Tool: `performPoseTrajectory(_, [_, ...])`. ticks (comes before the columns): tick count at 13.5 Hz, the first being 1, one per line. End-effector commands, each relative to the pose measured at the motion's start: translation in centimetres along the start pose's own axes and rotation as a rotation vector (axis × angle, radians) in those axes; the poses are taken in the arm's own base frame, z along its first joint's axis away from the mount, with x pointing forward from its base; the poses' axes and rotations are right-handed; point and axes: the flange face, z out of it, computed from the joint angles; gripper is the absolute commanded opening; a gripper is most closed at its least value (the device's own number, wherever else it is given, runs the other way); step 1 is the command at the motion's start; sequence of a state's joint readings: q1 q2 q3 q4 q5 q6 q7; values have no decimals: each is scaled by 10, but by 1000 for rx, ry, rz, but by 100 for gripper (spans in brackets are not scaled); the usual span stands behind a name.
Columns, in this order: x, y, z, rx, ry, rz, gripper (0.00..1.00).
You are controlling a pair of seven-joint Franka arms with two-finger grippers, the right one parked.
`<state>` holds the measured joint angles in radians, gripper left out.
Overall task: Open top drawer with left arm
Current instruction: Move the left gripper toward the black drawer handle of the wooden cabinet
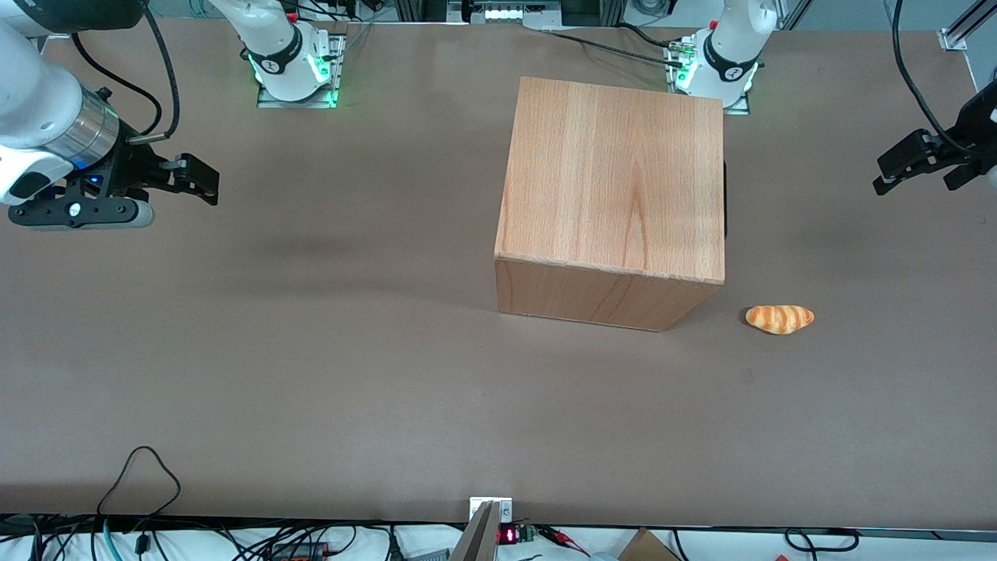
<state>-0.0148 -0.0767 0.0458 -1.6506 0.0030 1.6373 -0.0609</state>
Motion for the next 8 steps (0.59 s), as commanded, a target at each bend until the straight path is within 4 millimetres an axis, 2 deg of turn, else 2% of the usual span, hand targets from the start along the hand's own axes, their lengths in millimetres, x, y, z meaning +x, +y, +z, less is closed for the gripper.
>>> performPoseTrajectory(1, [-5,1,-13,11,-21,29,100])
performPoseTrajectory(4, [-5,0,-20,9,-17,30,100])
performPoseTrajectory(8, [-3,0,-5,8,-60,23,100])
